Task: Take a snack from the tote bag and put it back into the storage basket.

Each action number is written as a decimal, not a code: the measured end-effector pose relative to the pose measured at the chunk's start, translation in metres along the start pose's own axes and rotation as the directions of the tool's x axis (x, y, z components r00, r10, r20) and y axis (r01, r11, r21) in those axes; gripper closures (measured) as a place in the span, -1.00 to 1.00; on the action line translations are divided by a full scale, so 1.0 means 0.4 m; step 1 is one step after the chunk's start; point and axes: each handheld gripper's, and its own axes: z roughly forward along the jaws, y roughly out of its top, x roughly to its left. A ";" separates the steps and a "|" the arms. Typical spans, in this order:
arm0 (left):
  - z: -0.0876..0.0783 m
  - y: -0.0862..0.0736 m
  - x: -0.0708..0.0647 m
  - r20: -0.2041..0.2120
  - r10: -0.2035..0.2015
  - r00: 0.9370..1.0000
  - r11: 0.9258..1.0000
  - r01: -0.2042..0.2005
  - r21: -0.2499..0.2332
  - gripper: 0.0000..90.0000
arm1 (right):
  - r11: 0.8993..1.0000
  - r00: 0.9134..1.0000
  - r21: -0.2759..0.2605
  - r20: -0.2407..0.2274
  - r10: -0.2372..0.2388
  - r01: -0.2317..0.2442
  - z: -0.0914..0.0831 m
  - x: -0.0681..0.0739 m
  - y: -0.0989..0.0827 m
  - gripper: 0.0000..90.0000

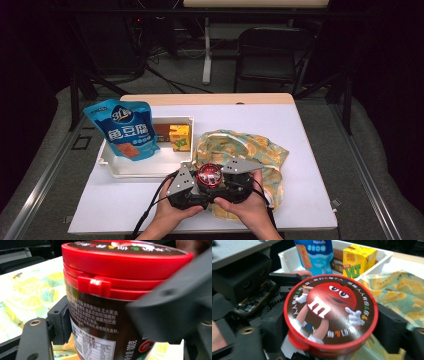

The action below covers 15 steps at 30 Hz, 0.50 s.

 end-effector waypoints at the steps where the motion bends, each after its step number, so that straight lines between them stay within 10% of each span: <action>1: -0.005 0.000 0.005 -0.008 -0.003 1.000 1.000 0.003 -0.004 -0.43 | 1.000 1.000 -0.002 -0.003 -0.006 0.006 -0.003 0.001 0.000 -0.67; 15: -0.061 -0.023 0.060 -0.068 -0.065 0.996 0.998 0.064 -0.014 -0.42 | 0.993 1.000 -0.114 0.024 0.012 -0.010 -0.076 -0.029 -0.004 -0.76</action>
